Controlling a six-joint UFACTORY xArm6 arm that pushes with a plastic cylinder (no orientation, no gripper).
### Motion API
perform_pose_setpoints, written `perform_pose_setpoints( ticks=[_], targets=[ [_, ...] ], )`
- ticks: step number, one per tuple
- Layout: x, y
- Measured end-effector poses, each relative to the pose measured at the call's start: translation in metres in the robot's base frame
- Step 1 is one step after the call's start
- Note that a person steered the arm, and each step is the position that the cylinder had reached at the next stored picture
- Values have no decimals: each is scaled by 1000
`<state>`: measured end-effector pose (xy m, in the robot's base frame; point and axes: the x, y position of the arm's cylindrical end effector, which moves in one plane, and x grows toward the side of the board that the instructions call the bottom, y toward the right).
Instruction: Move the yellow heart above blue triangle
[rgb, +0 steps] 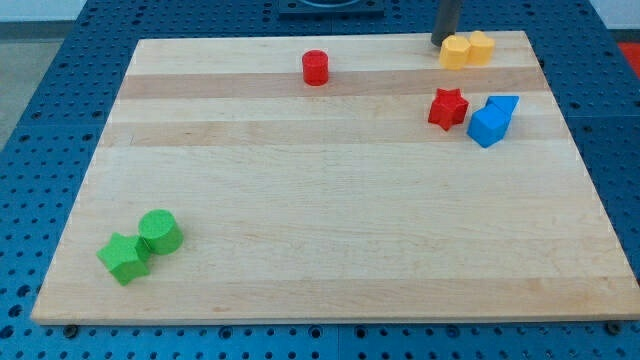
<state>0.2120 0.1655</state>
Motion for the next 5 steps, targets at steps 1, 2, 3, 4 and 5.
perform_pose_setpoints(
  ticks=[1, 2, 3, 4, 5],
  targets=[
    [10, 0],
    [26, 0],
    [38, -2],
    [27, -18],
    [6, -33]
  ],
)
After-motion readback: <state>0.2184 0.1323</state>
